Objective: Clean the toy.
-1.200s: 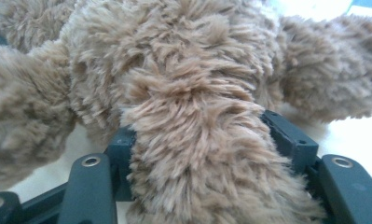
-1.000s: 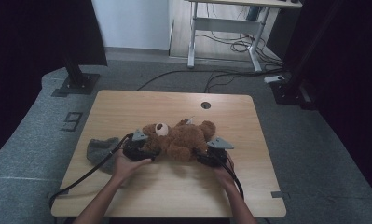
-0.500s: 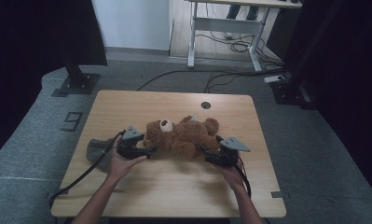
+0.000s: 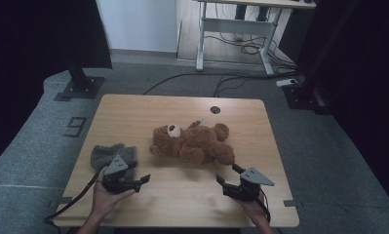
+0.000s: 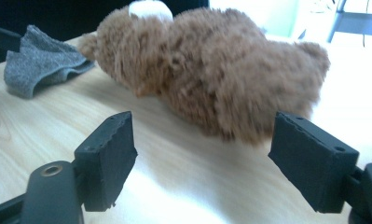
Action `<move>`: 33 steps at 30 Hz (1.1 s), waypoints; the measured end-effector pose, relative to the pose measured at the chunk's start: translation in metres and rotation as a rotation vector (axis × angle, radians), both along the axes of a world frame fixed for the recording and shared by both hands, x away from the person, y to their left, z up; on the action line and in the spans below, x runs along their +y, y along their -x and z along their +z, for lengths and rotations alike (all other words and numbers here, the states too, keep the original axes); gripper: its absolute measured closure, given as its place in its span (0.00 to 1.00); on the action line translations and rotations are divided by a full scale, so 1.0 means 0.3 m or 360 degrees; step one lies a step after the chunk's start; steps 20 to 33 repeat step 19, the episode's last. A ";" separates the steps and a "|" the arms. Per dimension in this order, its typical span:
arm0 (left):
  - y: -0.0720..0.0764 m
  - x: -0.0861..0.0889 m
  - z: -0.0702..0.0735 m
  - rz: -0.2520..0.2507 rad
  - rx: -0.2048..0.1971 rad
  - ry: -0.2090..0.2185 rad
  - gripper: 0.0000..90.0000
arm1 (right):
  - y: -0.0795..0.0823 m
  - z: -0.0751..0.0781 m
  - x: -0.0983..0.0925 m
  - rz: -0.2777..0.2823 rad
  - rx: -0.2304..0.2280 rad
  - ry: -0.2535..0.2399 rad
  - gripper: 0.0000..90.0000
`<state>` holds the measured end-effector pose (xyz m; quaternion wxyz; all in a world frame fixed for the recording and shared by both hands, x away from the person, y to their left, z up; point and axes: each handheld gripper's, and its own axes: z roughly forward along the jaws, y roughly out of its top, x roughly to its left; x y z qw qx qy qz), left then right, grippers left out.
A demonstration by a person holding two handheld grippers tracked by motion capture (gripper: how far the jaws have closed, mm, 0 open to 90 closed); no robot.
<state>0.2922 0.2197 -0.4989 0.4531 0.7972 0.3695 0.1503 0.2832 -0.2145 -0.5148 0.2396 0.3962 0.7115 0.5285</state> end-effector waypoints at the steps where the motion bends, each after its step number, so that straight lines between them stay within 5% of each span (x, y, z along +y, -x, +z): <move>1: 0.011 0.004 -0.008 0.0002 -0.0003 -0.0003 0.23 | 0.009 -0.011 -0.008 -0.0007 0.0008 -0.0002 0.24; 6: 0.048 0.022 -0.037 -0.0006 -0.0005 -0.0009 0.23 | 0.037 -0.054 -0.027 -0.0020 0.0058 0.0044 0.24; 13: 0.039 0.045 -0.040 0.0027 0.0001 0.0040 0.24 | 0.028 -0.055 -0.036 -0.0045 0.0057 0.0014 0.24; 33: 0.043 0.043 -0.036 0.0031 -0.0021 0.0029 0.24 | 0.028 -0.058 -0.034 -0.0044 0.0053 0.0014 0.24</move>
